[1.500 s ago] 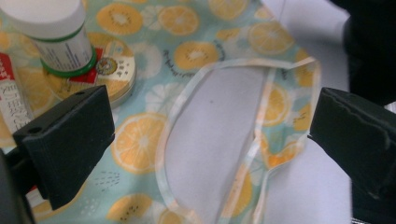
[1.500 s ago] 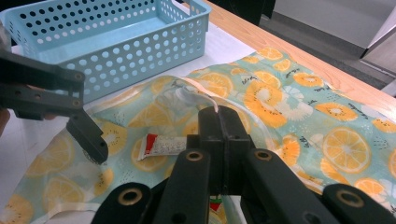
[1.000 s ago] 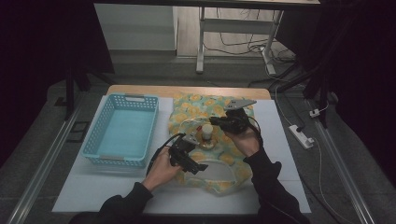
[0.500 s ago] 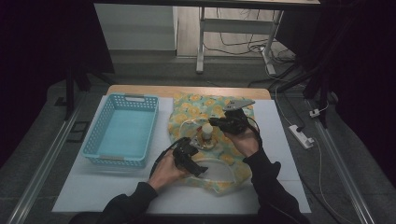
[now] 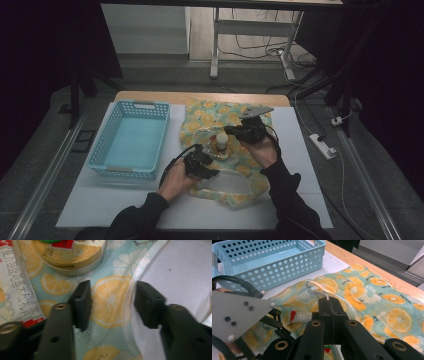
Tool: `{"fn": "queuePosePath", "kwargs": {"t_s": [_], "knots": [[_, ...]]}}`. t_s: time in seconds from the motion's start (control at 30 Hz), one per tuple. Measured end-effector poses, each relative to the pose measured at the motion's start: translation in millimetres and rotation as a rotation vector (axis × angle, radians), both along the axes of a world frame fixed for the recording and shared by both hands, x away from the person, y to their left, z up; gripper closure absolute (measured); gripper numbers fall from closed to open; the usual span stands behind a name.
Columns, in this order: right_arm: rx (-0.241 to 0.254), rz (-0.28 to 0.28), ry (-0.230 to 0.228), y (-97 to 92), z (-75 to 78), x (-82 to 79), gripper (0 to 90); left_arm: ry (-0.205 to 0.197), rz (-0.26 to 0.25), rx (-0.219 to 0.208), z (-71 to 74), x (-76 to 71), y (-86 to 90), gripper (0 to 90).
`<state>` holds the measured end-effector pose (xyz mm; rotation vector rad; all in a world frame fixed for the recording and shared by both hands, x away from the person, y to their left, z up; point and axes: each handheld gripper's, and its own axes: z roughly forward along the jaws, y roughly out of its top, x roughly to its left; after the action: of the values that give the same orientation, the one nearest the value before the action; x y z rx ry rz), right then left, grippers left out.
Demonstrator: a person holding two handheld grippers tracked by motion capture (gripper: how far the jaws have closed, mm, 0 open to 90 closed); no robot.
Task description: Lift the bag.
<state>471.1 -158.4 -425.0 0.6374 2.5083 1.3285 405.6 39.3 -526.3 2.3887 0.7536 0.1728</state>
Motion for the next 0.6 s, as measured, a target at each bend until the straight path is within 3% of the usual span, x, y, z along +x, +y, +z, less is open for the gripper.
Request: {"fn": "queuePosePath", "kwargs": {"t_s": [0.2, 0.33, 0.43, 0.6], "knots": [[0.001, 0.0, -0.001, -0.6, 0.5, 0.3, 89.9, 0.02, 0.006, -0.001, 1.2, 1.4, -1.2, 78.5], [-0.001, 0.002, 0.001, -1.0, 0.9, 0.5, 89.9, 0.047, 0.007, -0.006, 2.0, 3.2, -2.7, 87.4], [0.002, 0.003, 0.001, -1.4, 1.6, 0.5, 89.9, 0.077, 0.032, -0.005, 3.7, 5.1, -4.1, 89.3], [0.003, 0.002, 0.005, -3.0, 2.4, 0.9, 90.0, 0.086, 0.055, 0.006, 8.6, 4.8, -6.7, 89.6]]}}
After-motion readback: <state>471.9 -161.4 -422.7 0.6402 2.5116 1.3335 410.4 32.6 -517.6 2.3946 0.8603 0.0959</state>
